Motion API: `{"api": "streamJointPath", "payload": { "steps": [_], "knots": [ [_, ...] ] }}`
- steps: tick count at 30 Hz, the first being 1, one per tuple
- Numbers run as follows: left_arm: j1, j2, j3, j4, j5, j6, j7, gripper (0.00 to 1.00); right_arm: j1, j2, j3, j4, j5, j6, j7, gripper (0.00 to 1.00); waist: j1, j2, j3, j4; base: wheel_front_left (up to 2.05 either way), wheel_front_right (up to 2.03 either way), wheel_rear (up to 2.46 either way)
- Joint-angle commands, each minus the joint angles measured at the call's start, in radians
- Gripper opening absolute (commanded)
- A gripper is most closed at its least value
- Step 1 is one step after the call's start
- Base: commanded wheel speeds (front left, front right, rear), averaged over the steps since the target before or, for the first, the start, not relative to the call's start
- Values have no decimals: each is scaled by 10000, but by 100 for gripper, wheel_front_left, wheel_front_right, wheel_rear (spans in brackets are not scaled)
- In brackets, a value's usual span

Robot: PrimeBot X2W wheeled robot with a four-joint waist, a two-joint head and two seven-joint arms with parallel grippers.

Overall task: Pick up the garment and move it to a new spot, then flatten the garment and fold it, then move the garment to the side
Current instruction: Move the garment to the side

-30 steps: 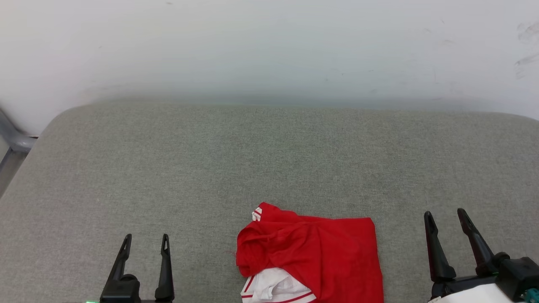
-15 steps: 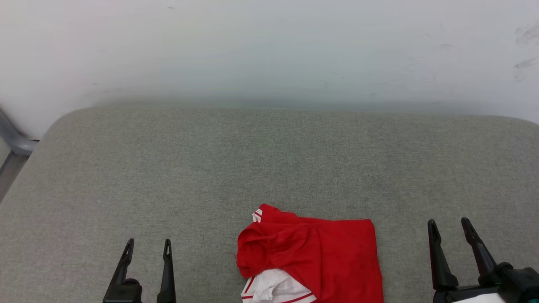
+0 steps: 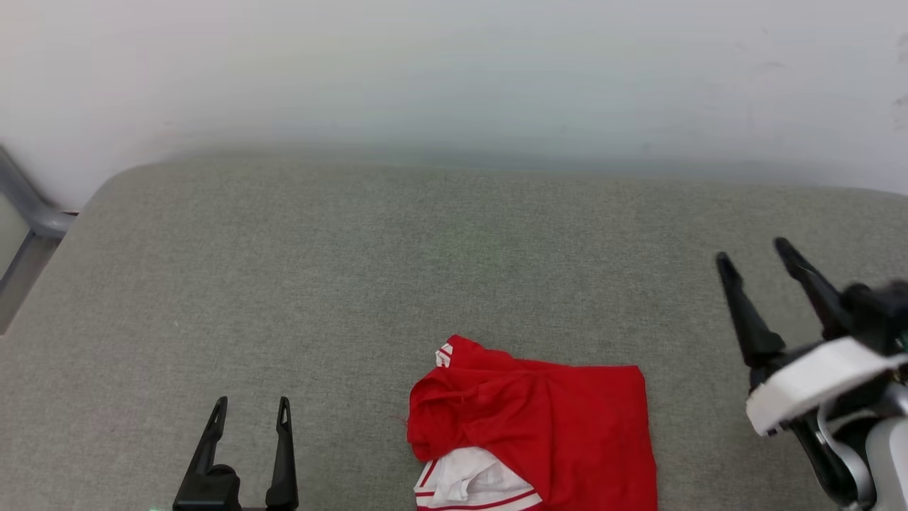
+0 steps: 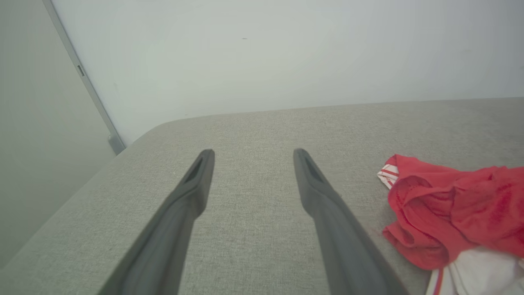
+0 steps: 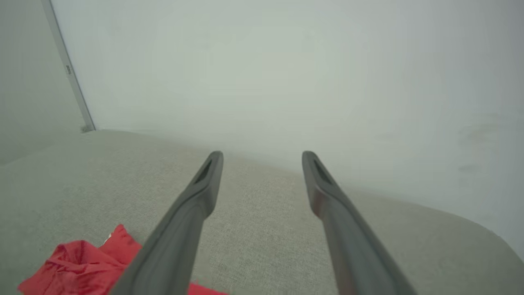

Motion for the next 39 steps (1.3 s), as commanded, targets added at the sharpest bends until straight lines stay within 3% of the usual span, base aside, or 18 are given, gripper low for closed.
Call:
{"api": "streamJointPath", "payload": {
  "steps": [1,9,16,23,32,39],
  "knots": [
    [-136,-21,1,-34,-14,55,-70,100,-392,-193,320,-57,419,-8,785,100,0,0,92,57,0,0,0],
    [-408,-83,-64,-30,-20,73,-70,100,-1466,-1756,2062,447,2599,-8,5318,100,0,0,443,310,0,0,0],
    [-600,-141,-124,-62,-38,65,-70,100,-1197,-2197,2517,1010,4156,-8,7642,100,0,0,707,563,0,0,0],
    [-787,-196,-144,-61,-61,69,-70,100,-824,-2186,2657,1363,4718,-8,8301,100,0,0,1045,814,0,0,0],
    [-1178,-258,-205,-17,-54,19,-70,100,-810,-1575,3066,2534,4919,-8,8211,100,0,0,1650,1093,0,0,0],
    [-1367,-290,-220,51,-25,13,-70,100,-530,-1383,3941,3398,5063,-6,7991,100,0,0,1875,1202,0,0,0]
  ]
}}
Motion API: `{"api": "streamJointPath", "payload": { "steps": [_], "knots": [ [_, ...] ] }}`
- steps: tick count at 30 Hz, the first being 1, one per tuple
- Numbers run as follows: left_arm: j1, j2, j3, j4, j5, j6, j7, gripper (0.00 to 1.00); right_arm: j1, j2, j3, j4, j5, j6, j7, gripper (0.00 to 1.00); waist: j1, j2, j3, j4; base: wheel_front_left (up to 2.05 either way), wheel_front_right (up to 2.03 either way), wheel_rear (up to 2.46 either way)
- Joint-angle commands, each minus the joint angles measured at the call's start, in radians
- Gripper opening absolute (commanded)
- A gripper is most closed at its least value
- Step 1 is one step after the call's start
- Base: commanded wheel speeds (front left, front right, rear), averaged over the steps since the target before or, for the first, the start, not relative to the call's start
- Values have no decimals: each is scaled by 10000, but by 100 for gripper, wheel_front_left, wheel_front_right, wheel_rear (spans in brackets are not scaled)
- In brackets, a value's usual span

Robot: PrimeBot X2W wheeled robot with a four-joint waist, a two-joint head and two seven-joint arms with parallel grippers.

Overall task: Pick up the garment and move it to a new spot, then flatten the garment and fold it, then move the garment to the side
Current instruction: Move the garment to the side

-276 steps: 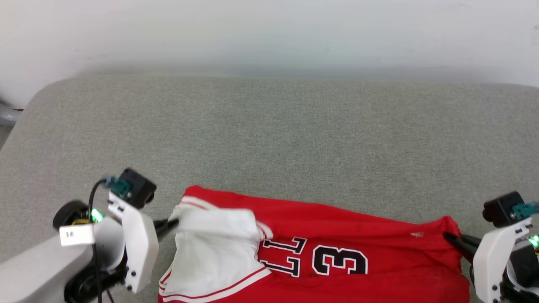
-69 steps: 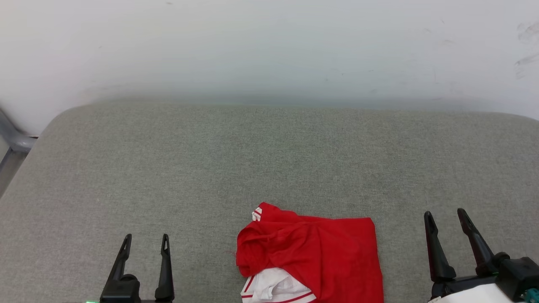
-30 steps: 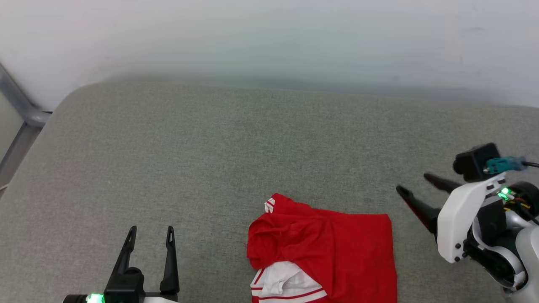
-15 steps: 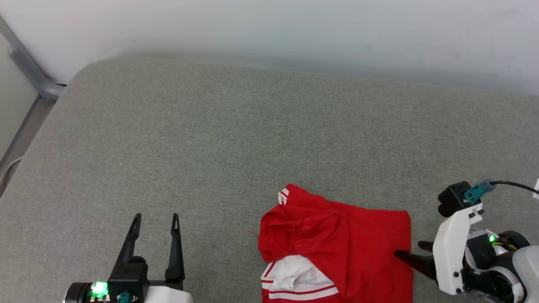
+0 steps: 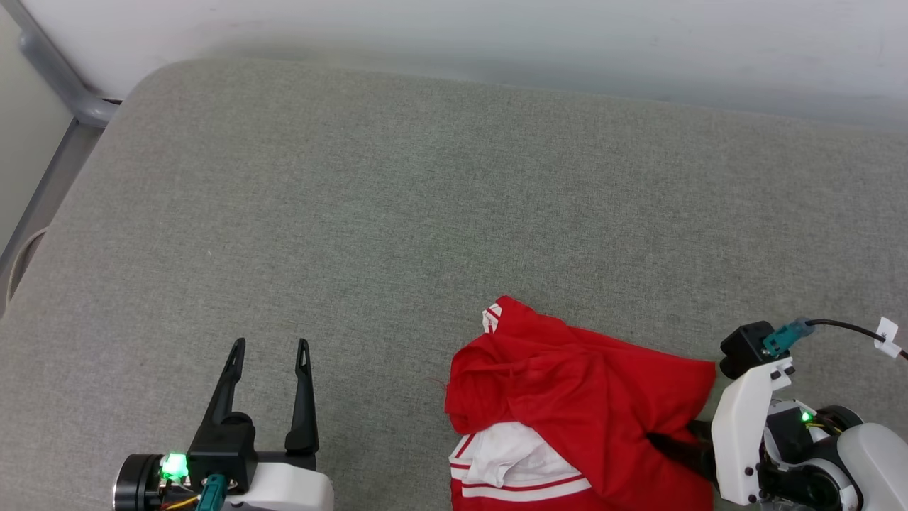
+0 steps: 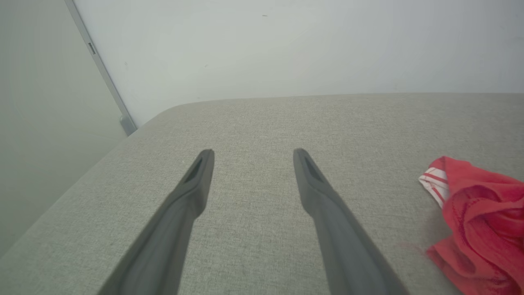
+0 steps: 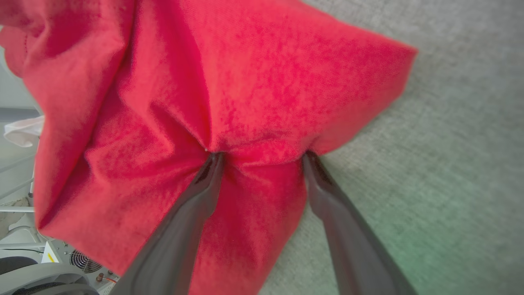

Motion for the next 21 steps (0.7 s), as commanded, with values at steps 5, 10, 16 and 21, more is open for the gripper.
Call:
{"api": "streamJointPath", "payload": {
  "steps": [5,10,16,21],
  "knots": [
    [-33,-19,73,51,11,43,-70,100,370,160,1005,278,313,-7,-337,0,1,0,-41,-33,0,0,0],
    [41,-15,69,89,30,18,-70,100,51,-216,1176,114,402,-8,-905,0,1,0,-139,-76,0,0,0],
    [149,7,110,72,45,49,-70,100,-327,-586,1273,-221,334,-14,-1760,0,1,0,-284,-199,0,0,0],
    [333,50,172,18,26,72,-70,100,-609,-928,1299,-506,187,-14,-2335,0,1,0,-363,-658,0,0,0]
  ]
}}
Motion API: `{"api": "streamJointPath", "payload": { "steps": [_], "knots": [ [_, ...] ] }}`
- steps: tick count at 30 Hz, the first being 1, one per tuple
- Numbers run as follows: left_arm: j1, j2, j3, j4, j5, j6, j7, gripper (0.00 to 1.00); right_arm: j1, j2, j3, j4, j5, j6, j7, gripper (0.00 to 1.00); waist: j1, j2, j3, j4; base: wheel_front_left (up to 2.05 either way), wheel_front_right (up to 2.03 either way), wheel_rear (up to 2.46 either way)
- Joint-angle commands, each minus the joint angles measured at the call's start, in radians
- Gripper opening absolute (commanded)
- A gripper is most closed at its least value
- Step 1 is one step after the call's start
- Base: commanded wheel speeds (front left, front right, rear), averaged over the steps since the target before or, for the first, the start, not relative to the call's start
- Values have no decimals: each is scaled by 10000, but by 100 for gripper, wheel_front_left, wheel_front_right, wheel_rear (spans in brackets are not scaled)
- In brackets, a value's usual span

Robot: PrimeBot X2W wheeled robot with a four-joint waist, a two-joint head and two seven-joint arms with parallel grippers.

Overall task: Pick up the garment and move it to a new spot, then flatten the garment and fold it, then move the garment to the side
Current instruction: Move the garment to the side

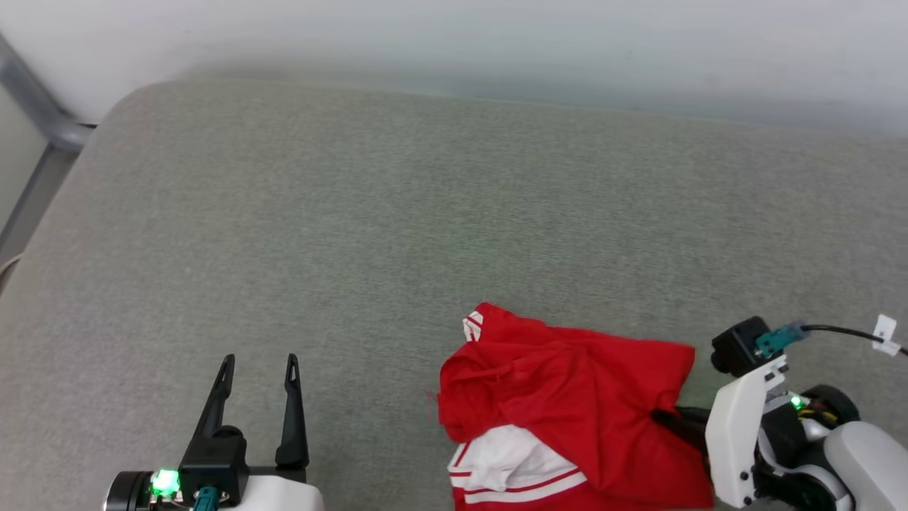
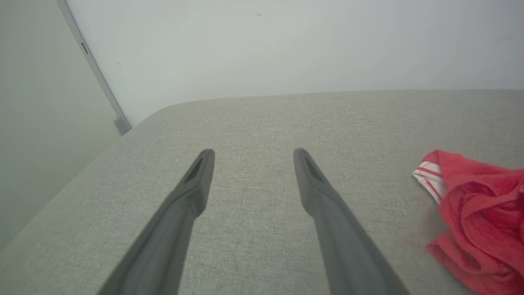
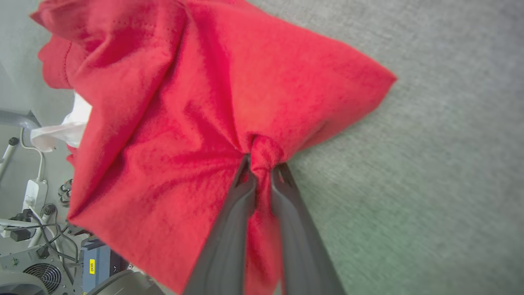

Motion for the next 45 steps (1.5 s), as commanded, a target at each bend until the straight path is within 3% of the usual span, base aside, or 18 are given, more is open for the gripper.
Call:
{"api": "streamJointPath", "payload": {
  "steps": [1,13,21,36,45],
  "knots": [
    [42,38,8,-47,11,2,-68,100,-188,-197,-24,-32,-103,-20,-89,0,-1,0,-30,-280,0,0,0],
    [-160,170,72,-234,69,-21,-67,100,-768,-1168,-350,1,-703,-19,-953,0,-1,0,250,-2076,0,0,0],
    [-335,310,192,-358,66,3,-67,100,-1105,-1466,-653,158,-1052,-19,-1444,0,-1,0,609,-2946,0,0,0],
    [-1191,669,325,-961,166,13,-67,100,-2552,-1897,-1693,1094,-1680,-19,-1918,0,-1,0,2196,-3028,0,0,0],
    [-2036,899,356,-1501,219,98,-53,100,-3941,-2756,-3418,2767,-2486,-20,-2006,0,-1,0,3828,-2836,0,0,0]
  ]
}}
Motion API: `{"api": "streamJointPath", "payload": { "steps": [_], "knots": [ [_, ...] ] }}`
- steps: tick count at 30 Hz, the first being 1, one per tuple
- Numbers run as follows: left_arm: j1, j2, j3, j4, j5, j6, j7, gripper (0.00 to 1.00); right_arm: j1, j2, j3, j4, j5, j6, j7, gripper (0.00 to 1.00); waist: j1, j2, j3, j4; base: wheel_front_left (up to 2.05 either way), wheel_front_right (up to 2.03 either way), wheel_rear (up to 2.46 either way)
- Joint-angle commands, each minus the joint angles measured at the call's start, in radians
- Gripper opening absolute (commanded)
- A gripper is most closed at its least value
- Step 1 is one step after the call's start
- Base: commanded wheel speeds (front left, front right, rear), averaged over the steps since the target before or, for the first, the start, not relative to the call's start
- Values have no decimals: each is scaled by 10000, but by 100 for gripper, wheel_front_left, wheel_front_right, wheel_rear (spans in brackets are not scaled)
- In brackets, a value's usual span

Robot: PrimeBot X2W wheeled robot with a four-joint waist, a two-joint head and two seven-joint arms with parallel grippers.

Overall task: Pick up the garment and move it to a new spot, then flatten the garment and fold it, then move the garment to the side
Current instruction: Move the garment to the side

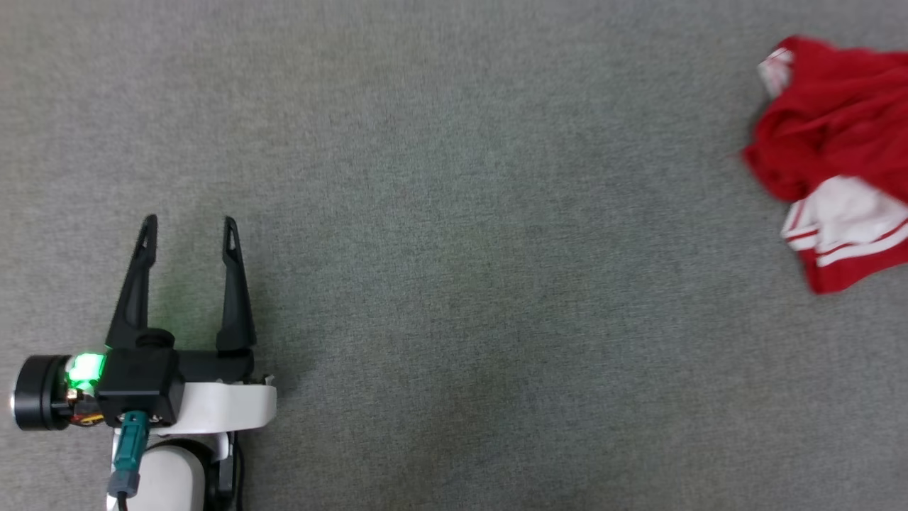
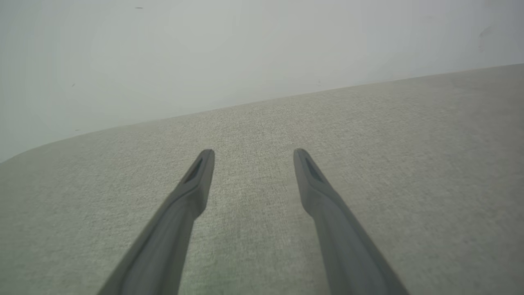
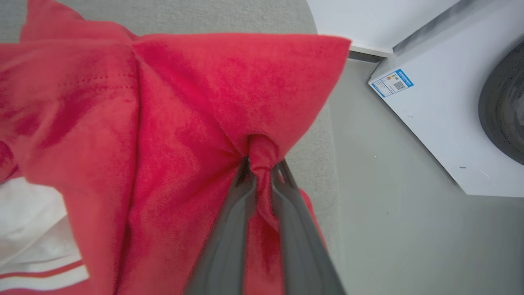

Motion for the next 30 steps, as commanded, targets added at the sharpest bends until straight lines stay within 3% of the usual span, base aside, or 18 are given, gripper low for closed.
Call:
{"api": "streamJointPath", "payload": {
  "steps": [1,8,14,15,16,17,23,30],
  "knots": [
    [-154,36,8,-67,46,31,-26,100,-205,-113,-144,122,-111,-20,-44,0,-2,0,473,95,0,0,0],
    [-413,221,65,-489,71,143,-24,100,-861,-163,-1546,1207,-882,-20,-24,0,-2,0,1178,107,0,0,0],
    [-482,293,51,-647,71,280,-24,100,-1139,234,-2373,1733,-1549,-20,-7,0,-2,0,1317,117,0,0,0],
    [-481,298,31,-638,69,288,-24,100,-1156,313,-2483,1767,-1678,-20,-101,24,-2,0,1282,124,0,0,0],
    [-468,296,1,-610,67,308,-24,100,-1151,417,-2560,1808,-1817,-20,-142,72,-2,0,1220,137,0,0,0],
    [-442,289,-29,-581,61,316,-24,100,-1119,547,-2629,1854,-1930,-20,-185,100,-2,0,1135,146,0,0,0],
    [-57,157,-130,-338,-61,427,-26,100,-626,1013,-2891,1704,-2393,-19,-750,100,-2,0,182,236,0,0,0],
    [695,-95,-201,23,-216,509,-24,100,226,1470,-2795,17,-2486,-19,-2377,100,-2,0,-1278,402,0,0,0]
  ]
}}
